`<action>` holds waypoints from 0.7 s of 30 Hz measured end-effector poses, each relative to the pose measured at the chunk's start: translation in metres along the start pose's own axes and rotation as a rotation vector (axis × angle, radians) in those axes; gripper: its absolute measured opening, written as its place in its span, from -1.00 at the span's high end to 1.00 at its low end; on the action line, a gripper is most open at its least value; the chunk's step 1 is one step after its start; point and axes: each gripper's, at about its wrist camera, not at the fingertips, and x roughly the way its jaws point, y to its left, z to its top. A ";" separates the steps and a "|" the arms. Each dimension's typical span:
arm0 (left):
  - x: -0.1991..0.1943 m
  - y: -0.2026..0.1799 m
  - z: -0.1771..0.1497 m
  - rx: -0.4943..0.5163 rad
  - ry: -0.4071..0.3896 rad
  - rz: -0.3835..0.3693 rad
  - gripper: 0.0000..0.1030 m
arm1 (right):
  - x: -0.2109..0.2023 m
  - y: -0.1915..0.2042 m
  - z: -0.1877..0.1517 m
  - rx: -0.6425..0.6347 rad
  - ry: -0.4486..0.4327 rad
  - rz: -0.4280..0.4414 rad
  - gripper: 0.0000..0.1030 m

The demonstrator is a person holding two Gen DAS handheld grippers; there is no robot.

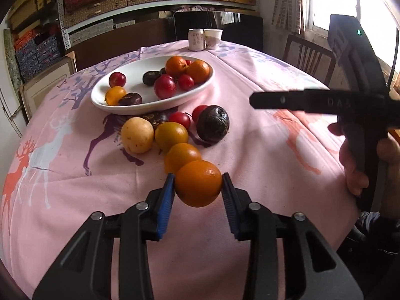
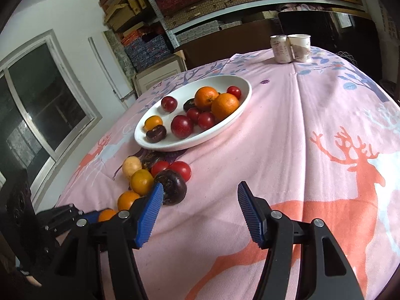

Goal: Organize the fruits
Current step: 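Open the right tool over the plate and return it to the pile, then carry a dark tomato to the plate with the right tool while the left tool carries a mandarin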

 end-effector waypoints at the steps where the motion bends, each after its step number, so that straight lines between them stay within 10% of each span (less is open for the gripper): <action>1: -0.005 0.006 0.001 -0.022 -0.007 -0.010 0.29 | 0.002 0.006 -0.001 -0.030 0.013 -0.006 -0.21; 13: -0.018 0.037 -0.003 -0.088 -0.016 0.027 0.29 | 0.051 0.063 0.005 -0.163 0.129 -0.125 -0.19; 16: -0.018 0.037 -0.006 -0.088 -0.017 0.028 0.29 | 0.068 0.062 0.005 -0.152 0.203 -0.151 0.14; 21: -0.022 0.044 -0.007 -0.108 -0.030 0.038 0.29 | 0.041 0.054 0.002 -0.096 0.098 -0.090 0.14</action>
